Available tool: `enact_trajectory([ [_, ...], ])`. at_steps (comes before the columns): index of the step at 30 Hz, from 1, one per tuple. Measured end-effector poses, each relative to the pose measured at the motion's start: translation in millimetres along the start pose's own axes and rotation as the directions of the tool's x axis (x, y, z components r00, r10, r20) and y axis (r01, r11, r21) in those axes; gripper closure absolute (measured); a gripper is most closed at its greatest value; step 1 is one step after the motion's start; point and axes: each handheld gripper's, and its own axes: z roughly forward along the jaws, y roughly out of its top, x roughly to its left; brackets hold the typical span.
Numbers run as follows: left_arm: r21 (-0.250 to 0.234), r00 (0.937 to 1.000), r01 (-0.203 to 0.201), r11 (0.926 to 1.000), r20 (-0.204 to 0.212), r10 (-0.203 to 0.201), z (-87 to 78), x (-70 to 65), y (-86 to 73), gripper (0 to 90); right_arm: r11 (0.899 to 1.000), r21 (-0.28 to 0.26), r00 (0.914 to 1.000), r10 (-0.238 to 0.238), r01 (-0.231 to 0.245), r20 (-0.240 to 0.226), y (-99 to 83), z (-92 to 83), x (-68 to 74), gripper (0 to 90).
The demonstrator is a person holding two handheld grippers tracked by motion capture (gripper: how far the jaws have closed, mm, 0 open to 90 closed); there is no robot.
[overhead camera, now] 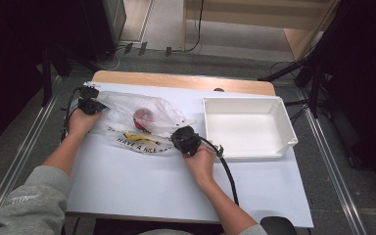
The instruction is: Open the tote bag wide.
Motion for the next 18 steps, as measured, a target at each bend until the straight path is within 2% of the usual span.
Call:
enact_trajectory([
  [3, -0.006, 0.9997, -0.014, 0.9999, 0.02, 0.014, -2.3, -3.9, 0.8, 90.0, 1.0, -0.003, 0.9999, 0.008, -0.008, -0.015, 1.5, 0.4, -0.4, 90.0],
  [6, -0.015, 0.9989, -0.022, 0.9996, 0.042, 0.023, -7.1, -8.5, 3.2, 90.0, 1.0, -0.01, 0.9999, -0.011, 0.011, -0.007, 4.0, -2.7, 1.3, 90.0],
  [9, -0.016, 0.9974, -0.024, 0.9996, 0.068, 0.026, -13.7, -14.1, 5.5, 90.0, 1.0, -0.025, 0.9997, -0.002, 0.001, -0.026, 8.3, -8.1, 0.2, 90.0],
  [11, -0.008, 0.9957, -0.032, 0.9995, 0.086, 0.033, -18.0, -18.8, 6.7, 90.0, 0.999, -0.049, 0.9991, -0.016, 0.014, -0.041, 12.9, -13.0, 2.4, 90.0],
  [13, -0.003, 0.9941, -0.052, 0.9987, 0.095, 0.052, -22.4, -24.2, 7.8, 90.0, 0.999, -0.051, 0.9988, -0.017, 0.015, -0.046, 14.3, -14.1, 2.9, 90.0],
  [18, -0.011, 0.9898, -0.059, 0.9982, 0.129, 0.06, -37.0, -33.6, 11.8, 90.0, 0.995, -0.096, 0.9967, -0.031, 0.023, -0.075, 24.3, -23.4, 4.6, 90.0],
])
